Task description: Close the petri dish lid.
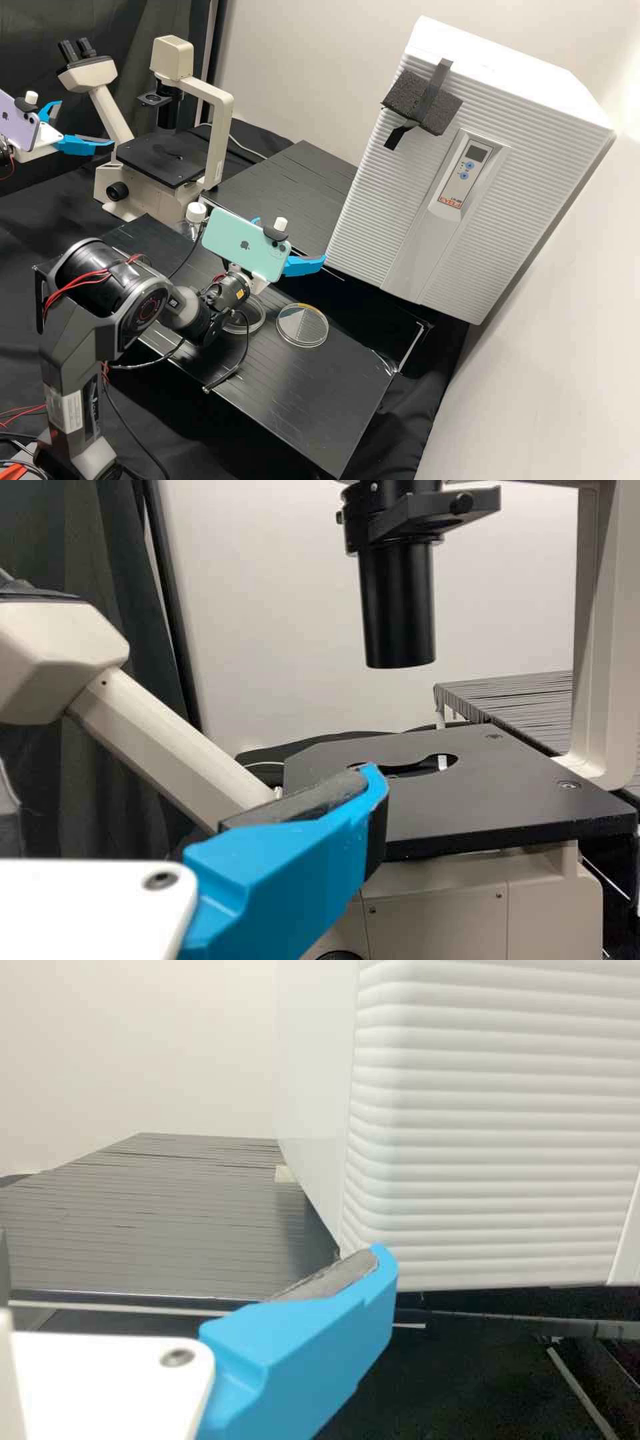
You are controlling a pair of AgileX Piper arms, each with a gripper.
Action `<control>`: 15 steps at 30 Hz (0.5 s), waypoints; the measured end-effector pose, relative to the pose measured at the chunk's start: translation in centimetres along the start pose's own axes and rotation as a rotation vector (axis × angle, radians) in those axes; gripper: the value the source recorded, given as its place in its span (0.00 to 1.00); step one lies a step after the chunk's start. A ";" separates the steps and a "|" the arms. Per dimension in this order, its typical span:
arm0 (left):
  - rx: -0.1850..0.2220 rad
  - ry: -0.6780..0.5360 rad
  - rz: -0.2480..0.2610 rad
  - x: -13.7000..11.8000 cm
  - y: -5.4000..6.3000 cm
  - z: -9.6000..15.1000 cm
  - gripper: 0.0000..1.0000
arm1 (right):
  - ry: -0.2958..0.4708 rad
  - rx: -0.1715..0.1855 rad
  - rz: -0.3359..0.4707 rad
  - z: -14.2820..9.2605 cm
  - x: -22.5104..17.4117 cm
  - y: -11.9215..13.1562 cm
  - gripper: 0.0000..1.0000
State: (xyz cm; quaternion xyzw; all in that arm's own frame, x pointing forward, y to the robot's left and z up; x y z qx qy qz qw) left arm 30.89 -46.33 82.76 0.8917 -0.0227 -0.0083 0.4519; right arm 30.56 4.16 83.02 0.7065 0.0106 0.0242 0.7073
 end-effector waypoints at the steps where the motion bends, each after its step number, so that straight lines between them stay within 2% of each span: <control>1: 0.000 0.000 0.000 0.0 0.0 0.0 1.00 | 0.000 0.000 0.000 0.0 0.0 0.0 1.00; 10: 0.000 0.000 0.000 0.0 0.0 0.0 1.00 | 0.000 -0.007 0.002 0.3 -0.3 0.0 1.00; 15: 0.000 0.000 0.000 0.0 0.0 0.0 1.00 | -0.005 -0.009 0.041 1.3 -1.5 0.9 1.00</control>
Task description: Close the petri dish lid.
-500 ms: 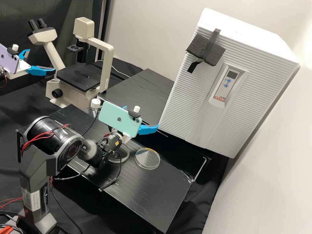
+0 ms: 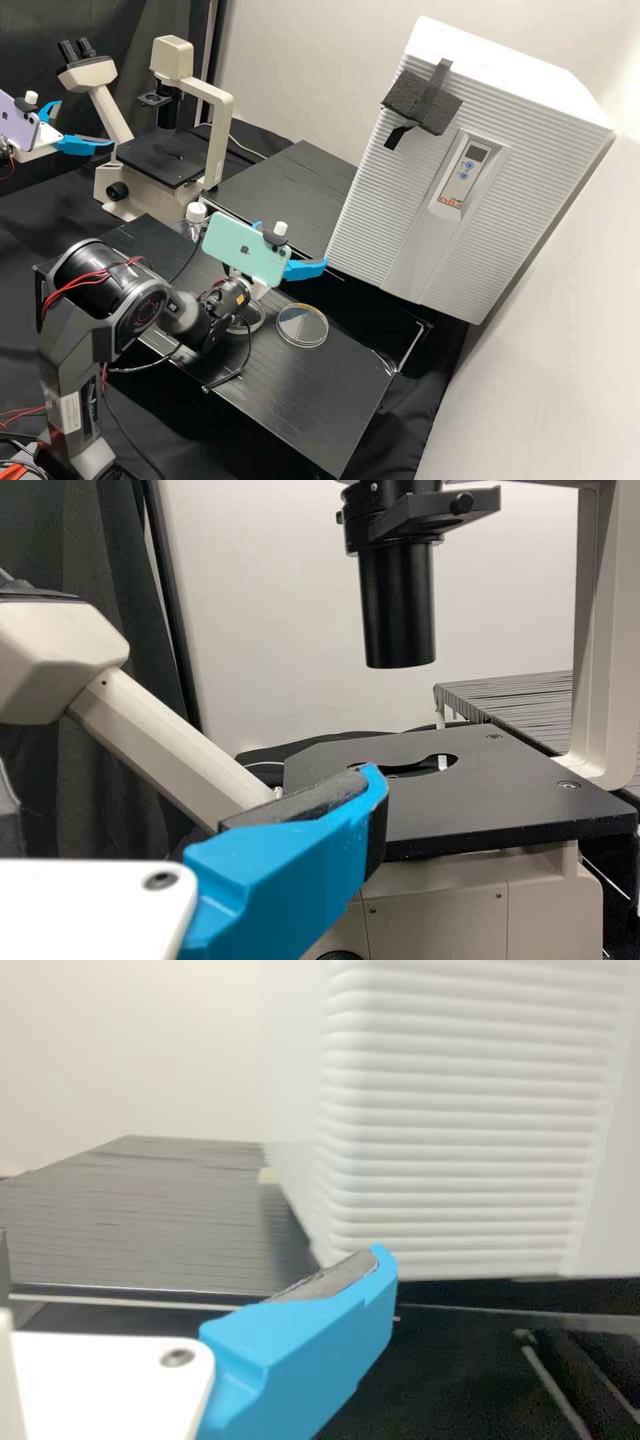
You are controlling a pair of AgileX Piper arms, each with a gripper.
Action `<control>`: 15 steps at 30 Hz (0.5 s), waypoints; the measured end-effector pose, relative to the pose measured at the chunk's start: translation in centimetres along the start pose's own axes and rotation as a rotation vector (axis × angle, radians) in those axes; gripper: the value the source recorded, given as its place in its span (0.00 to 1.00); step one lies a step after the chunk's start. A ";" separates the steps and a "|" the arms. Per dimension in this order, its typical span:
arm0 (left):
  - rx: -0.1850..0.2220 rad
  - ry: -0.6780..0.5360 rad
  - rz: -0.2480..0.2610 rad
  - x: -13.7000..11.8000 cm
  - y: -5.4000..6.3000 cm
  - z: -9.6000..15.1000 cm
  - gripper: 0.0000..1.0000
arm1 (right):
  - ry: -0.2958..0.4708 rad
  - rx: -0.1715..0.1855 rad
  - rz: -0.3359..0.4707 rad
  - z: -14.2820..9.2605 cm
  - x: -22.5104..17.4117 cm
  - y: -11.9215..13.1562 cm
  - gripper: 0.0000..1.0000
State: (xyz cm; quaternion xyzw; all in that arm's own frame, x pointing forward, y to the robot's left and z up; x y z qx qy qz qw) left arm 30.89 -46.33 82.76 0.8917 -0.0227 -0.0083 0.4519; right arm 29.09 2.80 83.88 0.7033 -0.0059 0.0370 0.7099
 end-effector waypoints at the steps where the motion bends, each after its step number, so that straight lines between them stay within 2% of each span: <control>1: 0.000 0.000 0.000 0.0 0.0 0.0 1.00 | -0.003 0.009 0.011 0.3 -0.3 0.2 1.00; 6: 0.000 0.000 0.000 0.0 0.0 0.0 1.00 | -0.003 0.037 0.069 1.7 -1.9 1.3 1.00; 11: 0.000 0.000 0.000 0.0 0.0 0.0 1.00 | -0.031 0.061 0.083 3.5 -3.5 1.8 1.00; 15: 0.000 0.000 0.000 0.0 0.0 0.0 1.00 | -0.065 0.066 0.087 4.6 -4.4 2.1 1.00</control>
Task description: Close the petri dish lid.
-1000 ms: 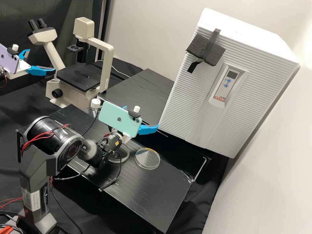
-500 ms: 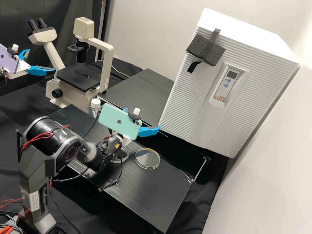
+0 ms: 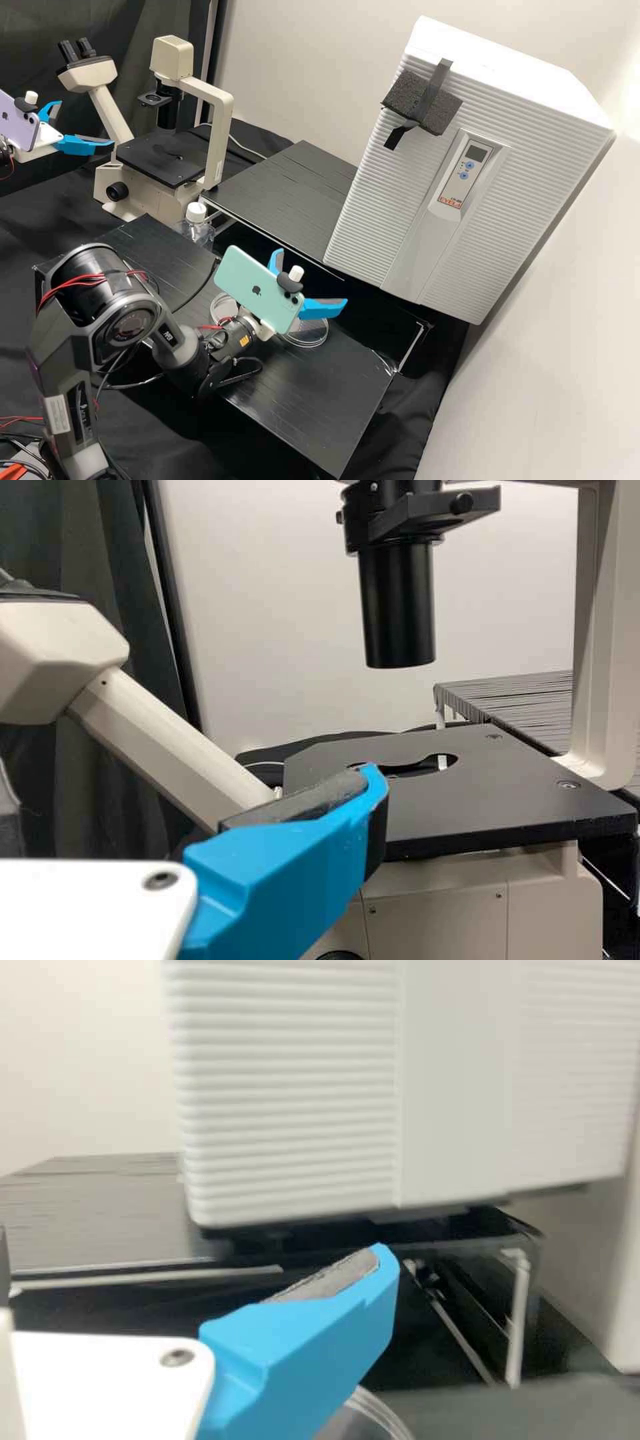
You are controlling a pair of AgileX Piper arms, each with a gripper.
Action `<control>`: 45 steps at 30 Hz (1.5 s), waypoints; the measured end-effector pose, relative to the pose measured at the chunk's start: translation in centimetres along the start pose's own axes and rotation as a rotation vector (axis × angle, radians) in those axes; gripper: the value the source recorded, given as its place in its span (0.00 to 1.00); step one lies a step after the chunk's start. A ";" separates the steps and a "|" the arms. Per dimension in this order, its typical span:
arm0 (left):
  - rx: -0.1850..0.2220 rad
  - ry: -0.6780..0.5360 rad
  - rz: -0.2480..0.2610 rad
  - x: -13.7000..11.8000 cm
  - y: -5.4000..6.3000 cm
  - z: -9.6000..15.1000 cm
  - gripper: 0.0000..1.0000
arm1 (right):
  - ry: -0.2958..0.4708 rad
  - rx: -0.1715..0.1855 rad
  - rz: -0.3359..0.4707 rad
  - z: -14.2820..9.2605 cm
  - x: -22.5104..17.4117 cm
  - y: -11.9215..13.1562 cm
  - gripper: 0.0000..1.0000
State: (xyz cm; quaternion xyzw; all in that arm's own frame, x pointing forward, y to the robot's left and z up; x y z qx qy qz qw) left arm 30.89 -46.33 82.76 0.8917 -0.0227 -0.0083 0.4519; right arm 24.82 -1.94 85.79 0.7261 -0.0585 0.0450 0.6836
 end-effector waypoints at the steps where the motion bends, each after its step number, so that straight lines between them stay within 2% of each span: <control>1: 0.000 0.000 0.000 0.0 0.0 0.0 1.00 | -0.011 0.002 0.001 0.3 -0.1 0.1 1.00; 8: 0.000 0.000 0.000 0.0 0.0 0.0 1.00 | -0.070 0.013 0.015 1.8 -0.7 0.6 1.00; 23: 0.000 0.000 0.000 0.0 0.0 0.0 1.00 | -0.057 0.022 0.023 2.5 -1.2 0.3 1.00; 33: 0.000 0.000 0.000 0.0 0.0 0.0 1.00 | -0.035 0.013 0.019 2.6 -1.3 0.2 1.00; 40: 0.000 0.000 0.000 0.0 0.0 0.0 1.00 | -0.017 -0.010 -0.017 2.8 -1.6 0.3 1.00; 45: 0.000 0.000 0.000 0.0 0.0 0.0 1.00 | -0.028 -0.027 -0.010 3.0 -2.0 1.0 1.00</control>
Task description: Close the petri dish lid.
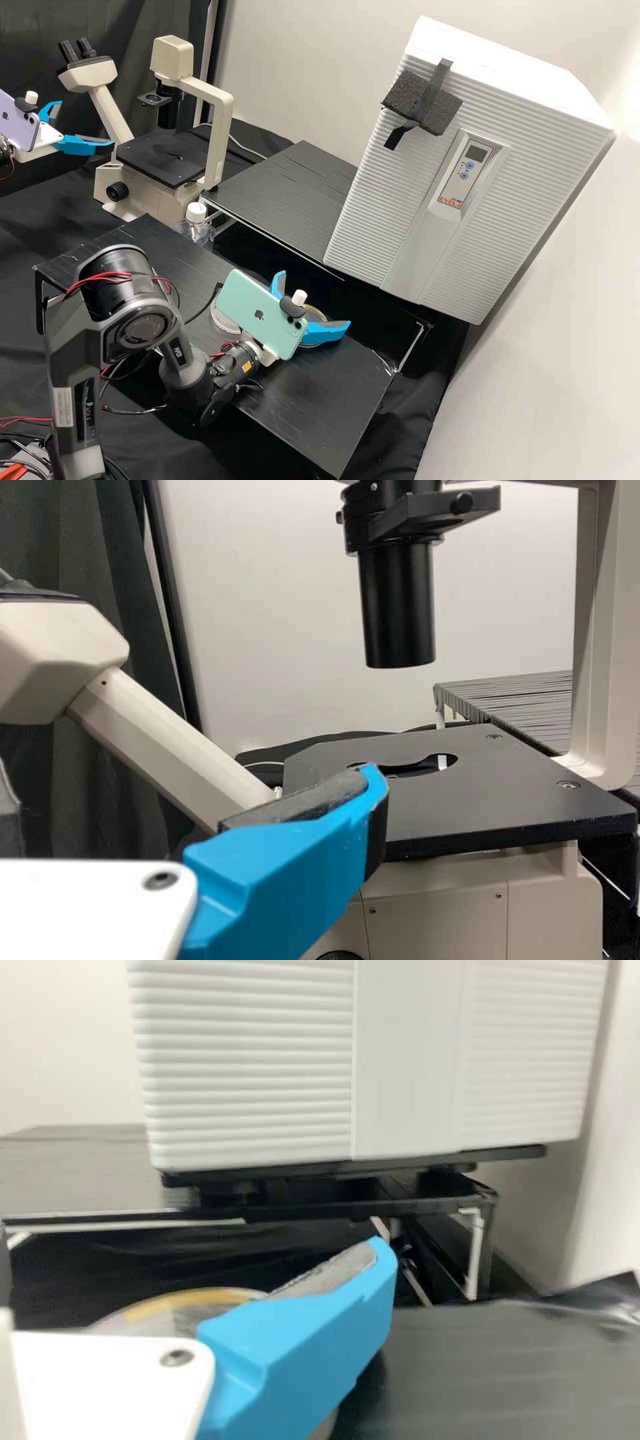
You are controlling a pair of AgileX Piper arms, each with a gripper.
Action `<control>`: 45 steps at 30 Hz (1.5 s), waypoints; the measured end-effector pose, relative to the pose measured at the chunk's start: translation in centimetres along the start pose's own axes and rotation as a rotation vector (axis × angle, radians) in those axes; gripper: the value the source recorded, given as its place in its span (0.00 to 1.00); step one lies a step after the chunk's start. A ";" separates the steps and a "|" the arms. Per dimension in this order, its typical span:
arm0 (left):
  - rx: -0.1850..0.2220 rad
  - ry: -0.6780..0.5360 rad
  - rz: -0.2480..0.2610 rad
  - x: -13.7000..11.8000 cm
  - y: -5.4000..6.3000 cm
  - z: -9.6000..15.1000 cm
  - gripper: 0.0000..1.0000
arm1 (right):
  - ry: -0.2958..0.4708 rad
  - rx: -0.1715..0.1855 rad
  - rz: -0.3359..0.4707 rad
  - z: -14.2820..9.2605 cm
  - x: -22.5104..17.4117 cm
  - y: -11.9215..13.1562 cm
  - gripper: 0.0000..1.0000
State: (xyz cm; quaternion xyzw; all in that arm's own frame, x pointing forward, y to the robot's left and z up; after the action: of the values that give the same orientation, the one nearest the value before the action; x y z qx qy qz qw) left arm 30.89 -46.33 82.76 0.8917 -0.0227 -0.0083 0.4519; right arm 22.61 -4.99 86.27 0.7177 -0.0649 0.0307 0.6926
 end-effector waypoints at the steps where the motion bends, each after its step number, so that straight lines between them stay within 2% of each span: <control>1: 0.000 0.000 0.000 0.0 0.0 0.0 1.00 | -0.011 -0.003 0.003 0.1 -0.1 0.2 1.00; 6: 0.000 0.000 0.000 0.0 0.0 0.0 1.00 | -0.028 -0.017 0.007 -0.2 -0.6 0.5 1.00; 13: 0.000 0.000 0.000 0.0 0.0 0.0 1.00 | 0.018 -0.051 0.006 -1.2 -1.2 1.0 1.00; 23: 0.000 0.000 0.000 0.0 0.0 0.0 1.00 | 0.006 -0.054 -0.029 -0.9 -2.2 0.5 1.00; 30: 0.000 0.000 0.000 0.0 0.0 0.0 1.00 | -0.025 -0.058 -0.027 -0.2 -2.7 0.8 1.00; 45: 0.000 0.000 0.000 0.0 0.0 0.0 1.00 | -0.031 -0.065 -0.040 0.2 -3.7 0.7 1.00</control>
State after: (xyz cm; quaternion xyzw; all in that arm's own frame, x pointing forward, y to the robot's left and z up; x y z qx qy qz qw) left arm 30.89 -46.33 82.76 0.8917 -0.0227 -0.0083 0.4519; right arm 18.86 -5.06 86.45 0.6963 -0.0622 0.0037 0.7151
